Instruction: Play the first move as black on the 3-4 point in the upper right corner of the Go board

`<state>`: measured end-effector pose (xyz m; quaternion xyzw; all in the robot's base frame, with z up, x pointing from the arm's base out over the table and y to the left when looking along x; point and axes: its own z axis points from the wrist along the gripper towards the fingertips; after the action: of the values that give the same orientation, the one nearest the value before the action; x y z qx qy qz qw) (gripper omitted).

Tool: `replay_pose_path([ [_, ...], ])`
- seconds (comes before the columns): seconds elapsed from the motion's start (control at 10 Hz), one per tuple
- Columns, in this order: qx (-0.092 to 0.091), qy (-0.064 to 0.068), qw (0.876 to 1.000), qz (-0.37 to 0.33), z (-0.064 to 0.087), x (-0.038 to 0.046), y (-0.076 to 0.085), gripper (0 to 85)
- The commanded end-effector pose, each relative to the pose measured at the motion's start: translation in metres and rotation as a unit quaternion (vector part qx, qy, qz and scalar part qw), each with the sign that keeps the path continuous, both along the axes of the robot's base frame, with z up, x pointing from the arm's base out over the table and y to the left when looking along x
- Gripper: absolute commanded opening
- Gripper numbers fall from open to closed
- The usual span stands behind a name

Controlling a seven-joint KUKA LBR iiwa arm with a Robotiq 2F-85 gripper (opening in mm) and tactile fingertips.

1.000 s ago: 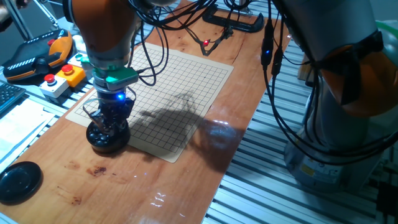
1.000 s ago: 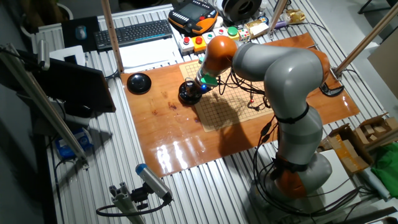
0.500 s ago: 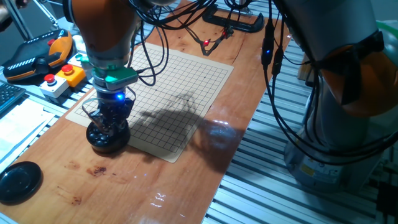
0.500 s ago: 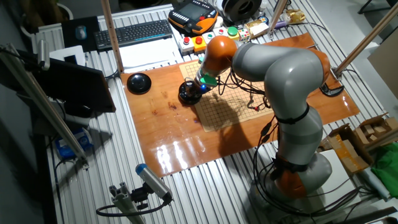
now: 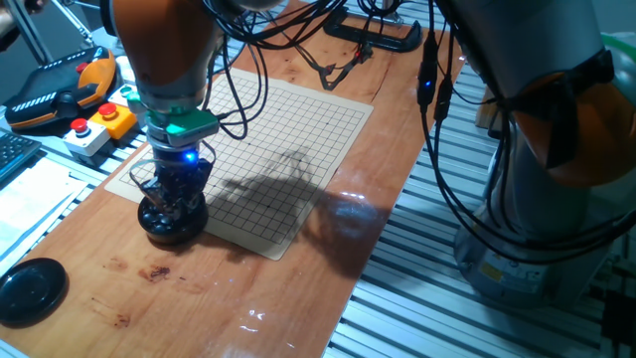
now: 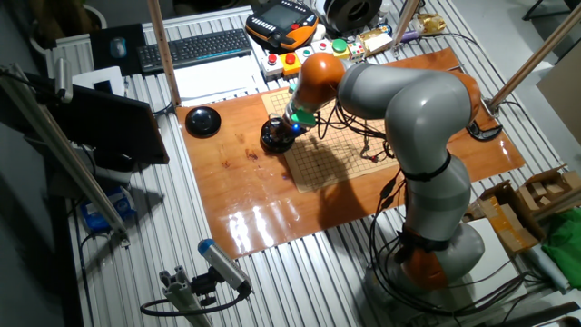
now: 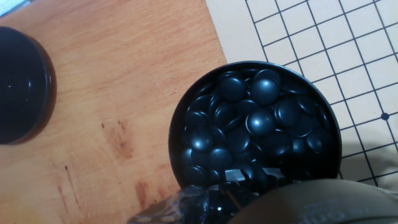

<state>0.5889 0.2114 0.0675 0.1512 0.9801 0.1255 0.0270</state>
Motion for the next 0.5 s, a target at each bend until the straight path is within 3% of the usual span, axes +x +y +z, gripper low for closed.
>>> replay_pose_path([
  [0.0, 0.0, 0.0, 1.0, -0.001, -0.0004, 0.0003, 0.0002, 25.3],
  [0.4, 0.001, -0.001, 1.0, -0.002, -0.003, 0.0018, 0.0007, 25.3],
])
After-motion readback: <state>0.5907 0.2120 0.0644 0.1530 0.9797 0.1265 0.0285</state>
